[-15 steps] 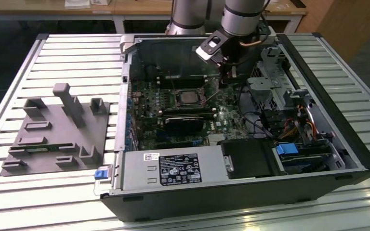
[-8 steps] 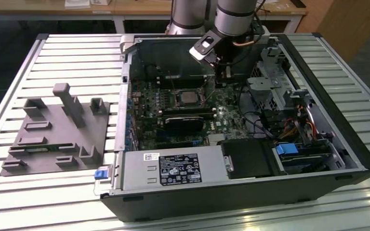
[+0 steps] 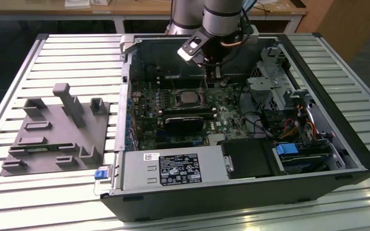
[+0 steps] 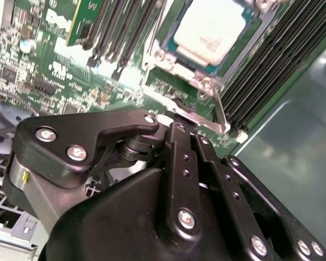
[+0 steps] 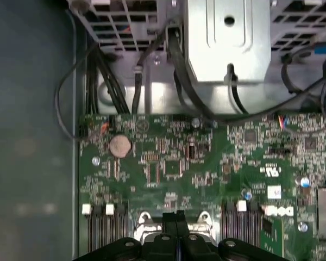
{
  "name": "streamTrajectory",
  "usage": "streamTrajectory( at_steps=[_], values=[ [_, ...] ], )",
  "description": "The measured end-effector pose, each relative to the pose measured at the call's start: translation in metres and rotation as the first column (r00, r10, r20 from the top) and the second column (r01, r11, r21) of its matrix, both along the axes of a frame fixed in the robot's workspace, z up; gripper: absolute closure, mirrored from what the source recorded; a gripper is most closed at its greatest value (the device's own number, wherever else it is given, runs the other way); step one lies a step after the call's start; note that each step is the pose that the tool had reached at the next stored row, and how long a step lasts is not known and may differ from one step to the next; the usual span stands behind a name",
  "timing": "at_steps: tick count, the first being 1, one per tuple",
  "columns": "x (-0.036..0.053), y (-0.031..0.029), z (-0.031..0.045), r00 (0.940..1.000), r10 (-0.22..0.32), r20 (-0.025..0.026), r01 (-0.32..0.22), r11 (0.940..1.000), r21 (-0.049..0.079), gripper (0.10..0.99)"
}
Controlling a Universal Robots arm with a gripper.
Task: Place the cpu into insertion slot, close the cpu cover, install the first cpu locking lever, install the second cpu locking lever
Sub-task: 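Close the cpu cover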
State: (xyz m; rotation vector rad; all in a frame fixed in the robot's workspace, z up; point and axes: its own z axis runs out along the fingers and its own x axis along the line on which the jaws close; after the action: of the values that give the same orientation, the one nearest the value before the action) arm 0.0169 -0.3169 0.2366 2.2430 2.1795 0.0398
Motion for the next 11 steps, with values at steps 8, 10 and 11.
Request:
streamTrajectory(
  at_steps=[8,10,11],
  values=[
    [-0.0172,0.0,-0.0001,1.0,0.0,0.0091,0.0,1.0,0.001,0.984],
    [-0.0189,0.0,-0.0001,1.0,0.0,0.0094,0.0,1.0,0.0,0.984],
    [-0.0199,0.0,-0.0001,1.0,0.0,0.0095,0.0,1.0,0.0,0.984]
  ],
)
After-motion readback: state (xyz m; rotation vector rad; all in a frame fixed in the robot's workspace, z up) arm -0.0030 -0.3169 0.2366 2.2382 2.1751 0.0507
